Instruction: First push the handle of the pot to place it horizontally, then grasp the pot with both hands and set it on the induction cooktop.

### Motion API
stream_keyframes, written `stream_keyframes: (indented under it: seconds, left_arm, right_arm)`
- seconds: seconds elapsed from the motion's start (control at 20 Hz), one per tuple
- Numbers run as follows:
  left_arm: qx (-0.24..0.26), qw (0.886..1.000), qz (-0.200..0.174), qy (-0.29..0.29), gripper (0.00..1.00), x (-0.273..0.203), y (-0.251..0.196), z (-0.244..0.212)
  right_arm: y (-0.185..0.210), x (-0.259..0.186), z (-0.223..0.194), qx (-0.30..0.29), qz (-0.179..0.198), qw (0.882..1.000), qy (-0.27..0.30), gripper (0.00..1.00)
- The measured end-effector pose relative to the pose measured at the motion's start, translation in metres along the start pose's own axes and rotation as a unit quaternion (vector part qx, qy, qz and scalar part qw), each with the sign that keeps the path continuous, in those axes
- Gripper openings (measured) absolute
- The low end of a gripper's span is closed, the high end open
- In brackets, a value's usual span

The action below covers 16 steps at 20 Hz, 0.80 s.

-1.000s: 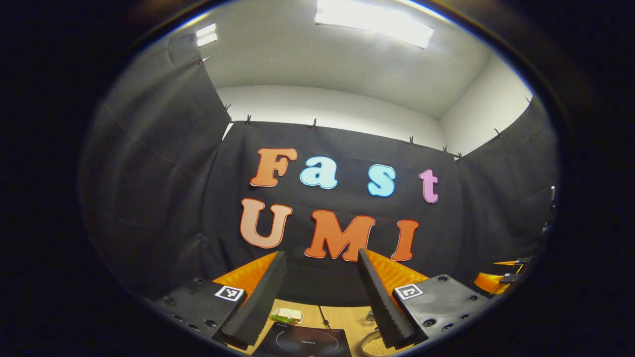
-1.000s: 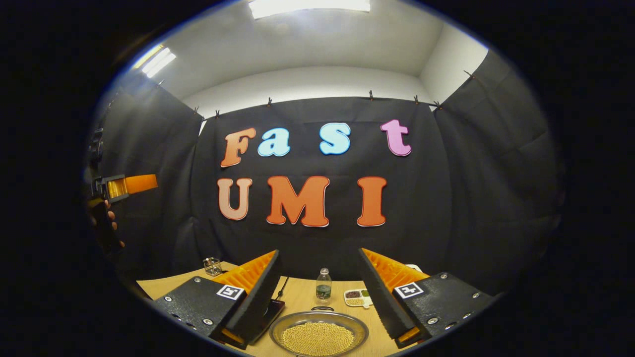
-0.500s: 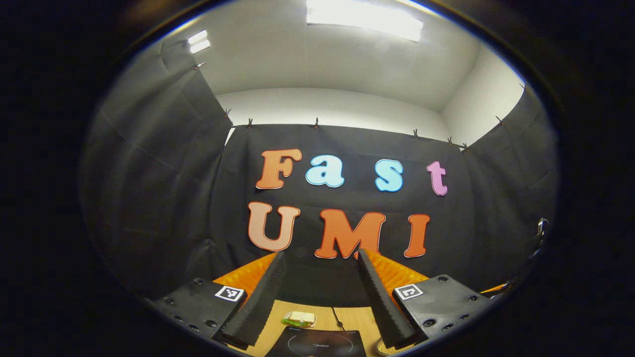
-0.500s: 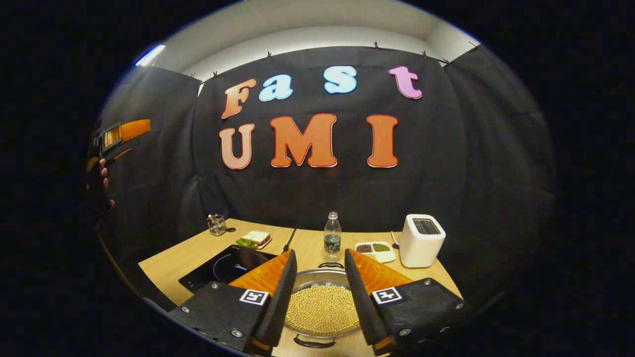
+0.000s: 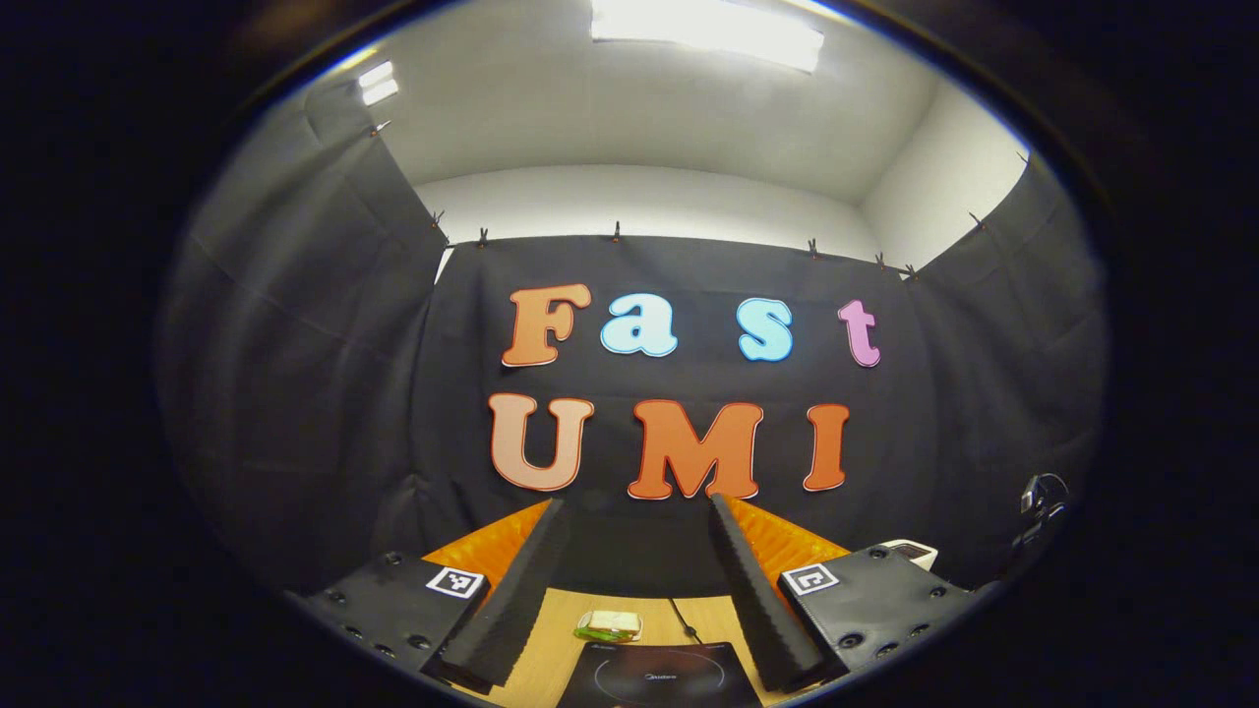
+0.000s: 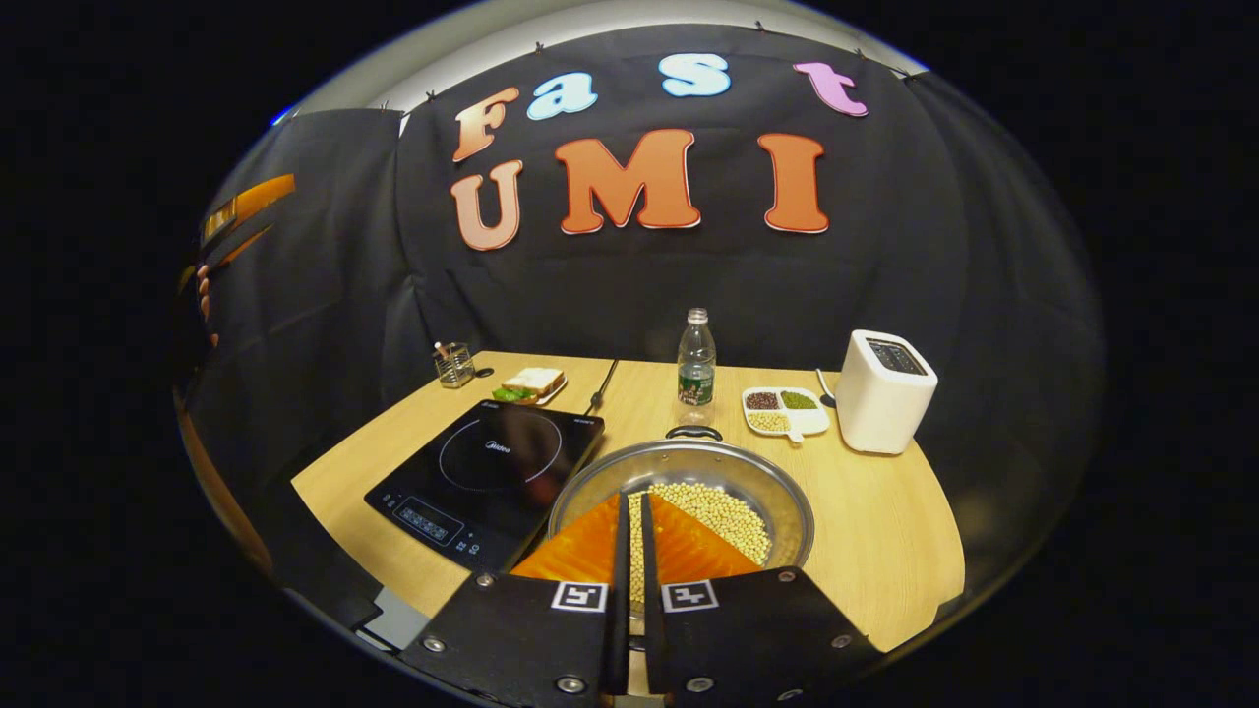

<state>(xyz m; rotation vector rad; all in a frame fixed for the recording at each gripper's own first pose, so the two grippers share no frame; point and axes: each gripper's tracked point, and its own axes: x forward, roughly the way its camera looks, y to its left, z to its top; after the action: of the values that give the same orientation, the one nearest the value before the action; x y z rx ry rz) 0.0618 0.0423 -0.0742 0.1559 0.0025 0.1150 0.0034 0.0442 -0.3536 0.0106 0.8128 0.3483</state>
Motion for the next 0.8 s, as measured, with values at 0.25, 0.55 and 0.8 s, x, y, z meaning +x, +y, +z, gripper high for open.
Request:
stream_keyframes:
  seconds: [0.25, 0.55, 0.8]
  left_arm:
    - [-0.007, 1.0, 0.005, 0.001, 0.94, -0.003, 0.01, -0.005]
    - [-0.014, 0.999, -0.005, 0.035, 0.95, 0.002, 0.012, -0.029]
    - [-0.016, 0.999, 0.004, 0.041, 0.96, 0.01, 0.022, -0.036]
  right_arm:
    - [0.018, 0.008, -0.044, -0.004, 0.042, 0.996, 0.076, 0.06]
    - [0.038, 0.018, -0.092, 0.027, 0.08, 0.983, 0.164, 0.05]
    - [0.051, 0.02, -0.121, 0.048, 0.096, 0.969, 0.221, 0.03]
